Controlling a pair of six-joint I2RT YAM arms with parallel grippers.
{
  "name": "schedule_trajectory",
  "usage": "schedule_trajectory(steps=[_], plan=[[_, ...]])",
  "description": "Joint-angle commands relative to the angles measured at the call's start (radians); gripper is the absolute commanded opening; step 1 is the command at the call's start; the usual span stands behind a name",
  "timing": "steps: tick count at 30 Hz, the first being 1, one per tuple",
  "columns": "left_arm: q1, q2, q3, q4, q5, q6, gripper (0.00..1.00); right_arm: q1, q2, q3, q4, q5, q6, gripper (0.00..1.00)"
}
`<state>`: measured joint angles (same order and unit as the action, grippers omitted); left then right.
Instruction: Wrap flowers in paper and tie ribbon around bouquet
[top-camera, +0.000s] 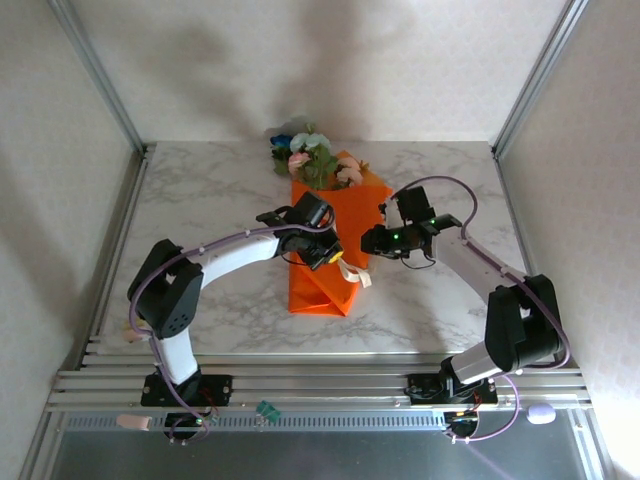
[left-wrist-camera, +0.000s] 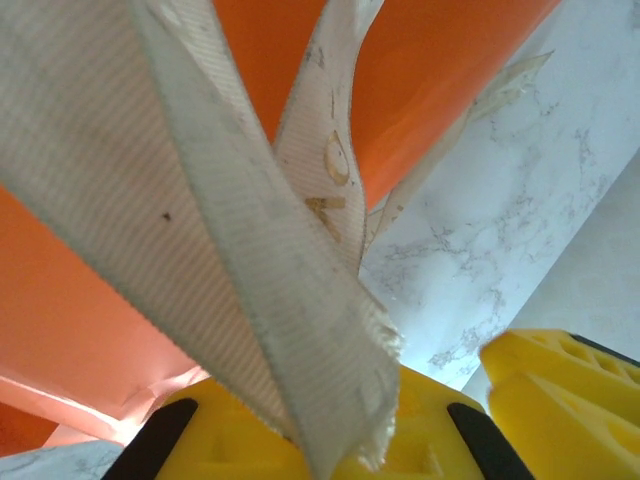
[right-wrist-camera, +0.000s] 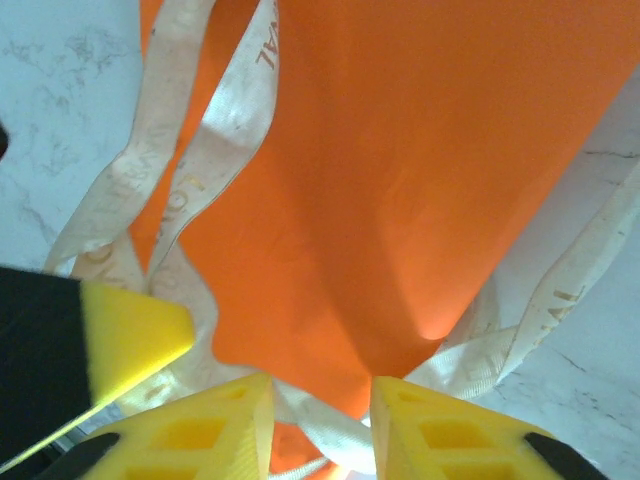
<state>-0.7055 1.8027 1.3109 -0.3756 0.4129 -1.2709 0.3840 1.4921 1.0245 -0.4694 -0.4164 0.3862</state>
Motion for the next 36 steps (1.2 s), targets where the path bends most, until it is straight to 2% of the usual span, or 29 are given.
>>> schedule_trajectory(steps=[1,5,9,13,16,17,19,20,25,29,36], plan=[[-0.009,-0.052,-0.01,0.018,0.048,0.017,0.0,0.007,0.063,0.033,0.084,-0.025,0.046,0.3],[-0.01,-0.081,-0.041,0.028,0.055,0.04,0.0,0.021,0.213,0.167,0.131,-0.068,0.08,0.33],[-0.001,-0.106,-0.082,0.068,0.055,0.033,0.0,0.04,0.373,0.319,0.096,-0.059,0.097,0.41],[0.002,-0.104,-0.049,0.067,0.042,0.047,0.0,0.062,0.496,0.436,0.054,-0.047,0.109,0.42],[0.005,-0.106,-0.052,0.071,0.046,0.054,0.0,0.072,0.561,0.495,0.035,-0.048,0.106,0.38],[0.006,-0.106,-0.055,0.075,0.051,0.056,0.0,0.075,0.574,0.505,0.042,-0.06,0.106,0.3],[0.01,-0.106,-0.061,0.08,0.053,0.06,0.0,0.079,0.59,0.527,0.036,-0.084,0.104,0.07],[0.013,-0.107,-0.061,0.085,0.052,0.063,0.0,0.084,0.59,0.531,0.027,-0.089,0.099,0.0],[0.042,-0.087,-0.035,0.129,0.047,0.084,0.0,0.089,0.513,0.413,0.039,-0.141,0.087,0.0],[0.064,-0.048,0.017,0.143,0.053,0.112,0.0,0.092,0.447,0.305,0.054,-0.297,0.049,0.0],[0.081,0.01,0.059,0.137,0.07,0.14,0.0,0.093,0.426,0.275,-0.088,-0.482,-0.077,0.0]])
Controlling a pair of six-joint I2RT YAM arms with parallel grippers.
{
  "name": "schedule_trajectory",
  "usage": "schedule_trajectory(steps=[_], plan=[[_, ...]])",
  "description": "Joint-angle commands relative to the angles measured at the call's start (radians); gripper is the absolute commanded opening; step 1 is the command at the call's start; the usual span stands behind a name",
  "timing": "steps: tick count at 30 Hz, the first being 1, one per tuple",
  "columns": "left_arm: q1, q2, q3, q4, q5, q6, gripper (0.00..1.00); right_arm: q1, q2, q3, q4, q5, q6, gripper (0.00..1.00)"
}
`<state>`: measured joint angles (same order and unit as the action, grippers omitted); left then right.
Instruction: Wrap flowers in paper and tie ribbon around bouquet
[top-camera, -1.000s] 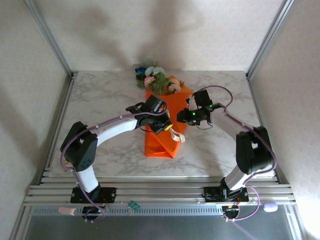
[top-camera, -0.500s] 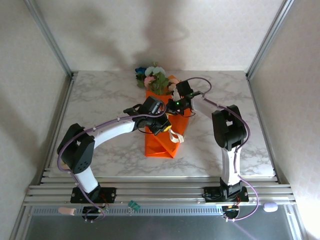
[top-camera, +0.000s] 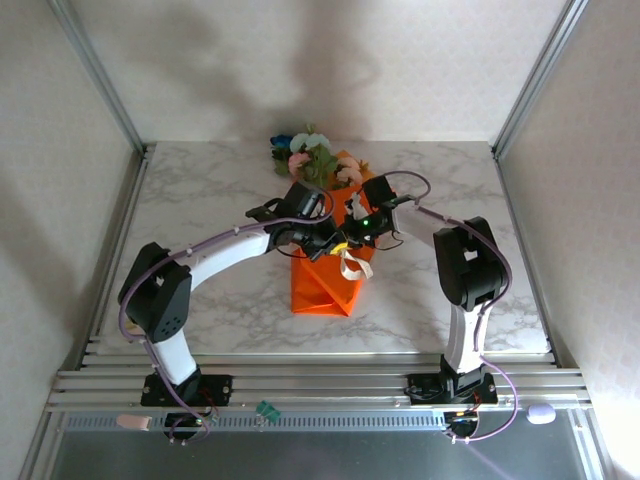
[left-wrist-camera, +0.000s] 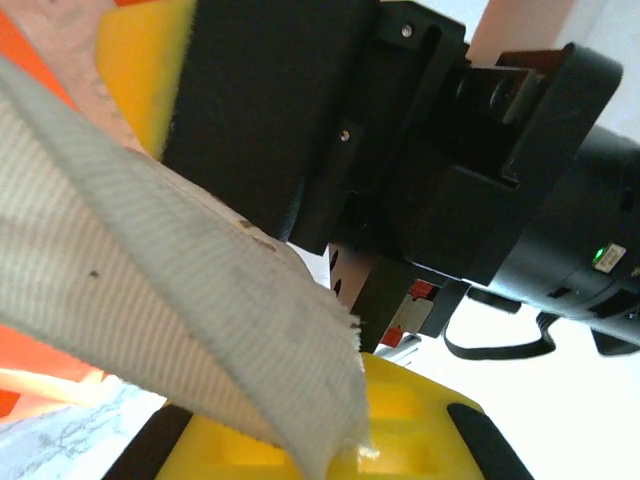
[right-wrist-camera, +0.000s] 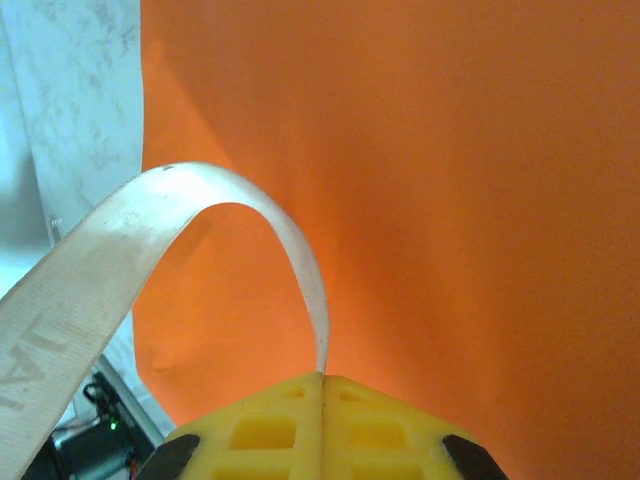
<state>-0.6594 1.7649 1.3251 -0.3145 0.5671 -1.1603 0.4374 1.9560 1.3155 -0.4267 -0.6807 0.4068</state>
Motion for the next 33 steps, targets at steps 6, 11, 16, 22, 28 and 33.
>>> schedule_trajectory(steps=[6,11,16,22,28,33], plan=[[0.046,0.096,0.074,0.092,-0.084,0.058,0.0,0.037,0.083,0.096,-0.292,-0.216,-0.178,0.01],[0.053,0.114,0.063,0.095,-0.078,0.065,0.0,0.015,0.007,0.051,-0.19,-0.065,-0.081,0.33],[0.063,0.132,0.071,0.069,-0.083,0.067,0.0,-0.013,-0.064,0.068,-0.164,0.01,-0.03,0.4],[0.071,0.166,0.108,0.046,-0.073,0.087,0.0,-0.033,-0.099,0.085,-0.242,0.159,-0.042,0.47],[0.079,0.186,0.118,0.039,-0.057,0.098,0.0,-0.048,-0.144,0.036,-0.224,0.242,-0.025,0.51],[0.081,0.195,0.123,0.027,-0.053,0.105,0.0,-0.068,-0.21,-0.003,-0.198,0.352,0.006,0.54]])
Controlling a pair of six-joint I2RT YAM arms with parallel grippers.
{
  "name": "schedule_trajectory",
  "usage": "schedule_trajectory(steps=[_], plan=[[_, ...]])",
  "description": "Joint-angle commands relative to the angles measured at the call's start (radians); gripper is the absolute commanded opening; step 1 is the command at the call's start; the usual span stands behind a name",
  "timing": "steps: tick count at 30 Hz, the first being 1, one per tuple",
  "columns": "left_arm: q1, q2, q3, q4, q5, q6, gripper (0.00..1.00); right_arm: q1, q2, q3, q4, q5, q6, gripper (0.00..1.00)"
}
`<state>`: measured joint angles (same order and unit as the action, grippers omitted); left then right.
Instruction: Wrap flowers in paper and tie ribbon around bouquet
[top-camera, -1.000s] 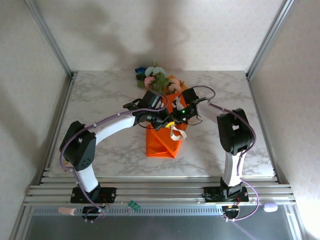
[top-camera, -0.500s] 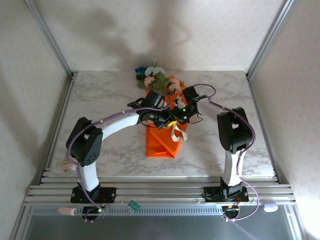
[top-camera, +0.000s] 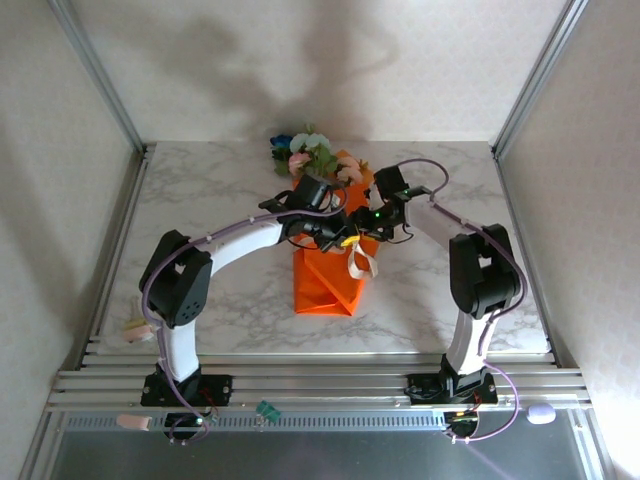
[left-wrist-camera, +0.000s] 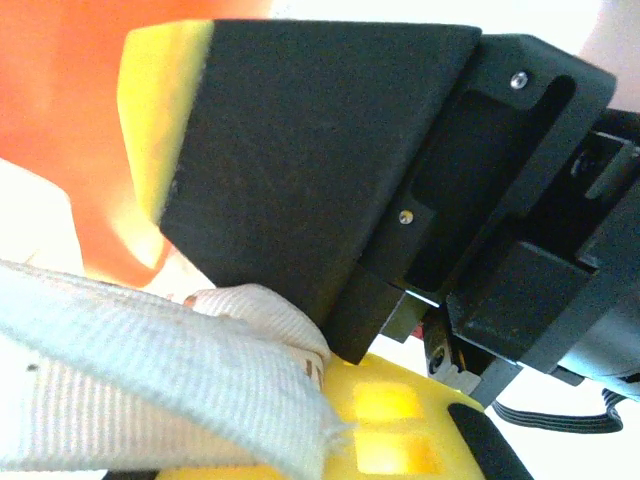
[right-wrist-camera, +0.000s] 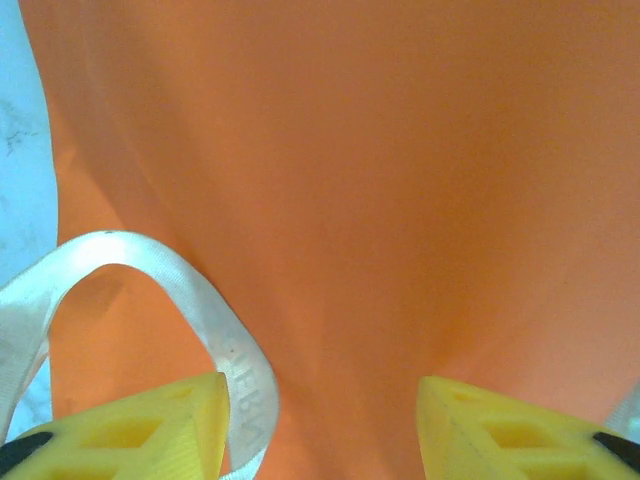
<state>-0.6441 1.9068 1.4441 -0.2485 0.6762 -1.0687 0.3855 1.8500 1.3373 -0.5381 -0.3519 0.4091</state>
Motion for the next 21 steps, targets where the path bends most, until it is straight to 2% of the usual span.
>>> schedule_trajectory(steps=[1,6,10,14,17,21], plan=[[0.066,0.055,0.005,-0.04,-0.161,0.015,0.0,-0.029,-0.119,-0.037,-0.076,0.033,0.018,0.55],[0.066,0.059,0.009,-0.049,-0.154,0.018,0.0,-0.071,-0.163,-0.049,-0.051,0.034,0.043,0.58],[0.065,0.061,0.003,-0.049,-0.147,0.02,0.0,-0.078,-0.139,-0.012,-0.065,-0.011,0.038,0.6],[0.066,0.061,-0.001,-0.041,-0.145,0.019,0.0,-0.077,-0.111,0.022,-0.092,-0.005,0.044,0.59],[0.066,0.067,0.008,-0.035,-0.145,0.012,0.0,-0.074,-0.194,-0.051,0.029,-0.022,0.019,0.57],[0.066,0.079,0.028,-0.036,-0.147,0.01,0.0,0.0,-0.371,-0.273,0.259,0.021,-0.138,0.57]])
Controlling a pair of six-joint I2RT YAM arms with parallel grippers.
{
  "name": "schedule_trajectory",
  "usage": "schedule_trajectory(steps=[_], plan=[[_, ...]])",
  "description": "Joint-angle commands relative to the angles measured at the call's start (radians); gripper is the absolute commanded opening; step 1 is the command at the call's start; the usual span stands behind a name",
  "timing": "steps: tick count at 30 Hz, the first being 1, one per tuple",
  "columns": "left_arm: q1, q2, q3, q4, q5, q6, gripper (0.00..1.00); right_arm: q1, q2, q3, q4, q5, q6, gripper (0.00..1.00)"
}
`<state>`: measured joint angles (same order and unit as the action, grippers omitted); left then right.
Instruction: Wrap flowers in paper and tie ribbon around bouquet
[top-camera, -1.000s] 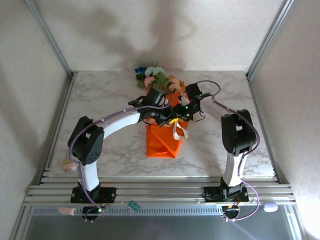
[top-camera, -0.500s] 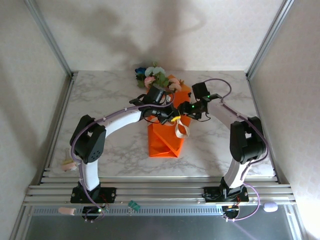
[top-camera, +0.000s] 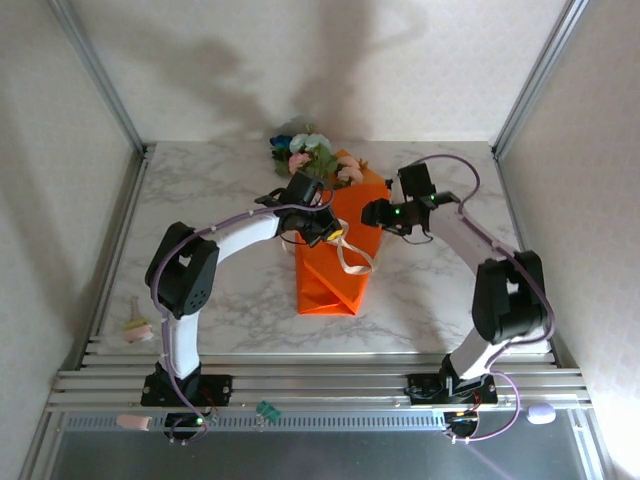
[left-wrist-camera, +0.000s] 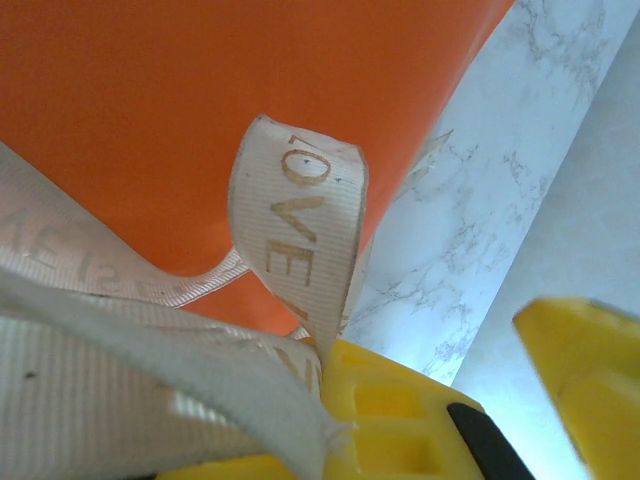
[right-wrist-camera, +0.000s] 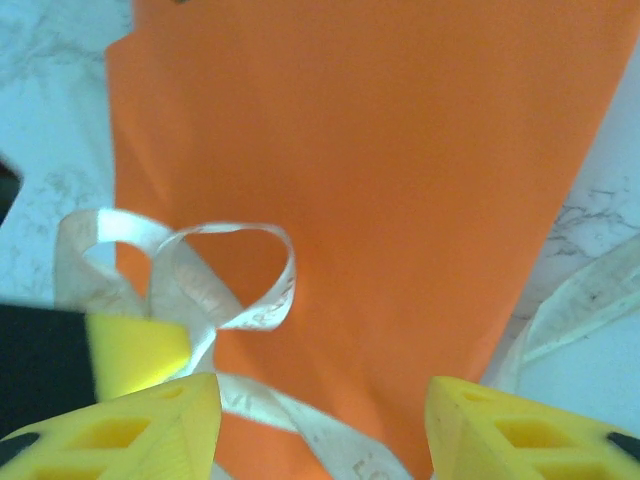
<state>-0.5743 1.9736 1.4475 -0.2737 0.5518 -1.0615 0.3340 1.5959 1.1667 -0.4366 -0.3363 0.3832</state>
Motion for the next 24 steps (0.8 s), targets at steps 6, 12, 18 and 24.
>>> schedule_trajectory(steps=[6,12,18,24], plan=[[0.002,0.047,0.056,-0.021,-0.021,0.013,0.0,0.156,-0.224,-0.383,0.471,0.112,-0.267,0.62],[0.016,0.1,0.123,-0.043,-0.026,0.041,0.0,0.219,-0.138,-0.357,0.506,0.223,-0.283,0.64],[0.025,0.147,0.16,-0.041,-0.02,0.05,0.0,0.226,-0.021,-0.262,0.474,0.224,-0.267,0.63],[0.03,0.2,0.208,-0.028,-0.012,0.057,0.0,0.224,0.09,-0.164,0.393,0.253,-0.214,0.52]])
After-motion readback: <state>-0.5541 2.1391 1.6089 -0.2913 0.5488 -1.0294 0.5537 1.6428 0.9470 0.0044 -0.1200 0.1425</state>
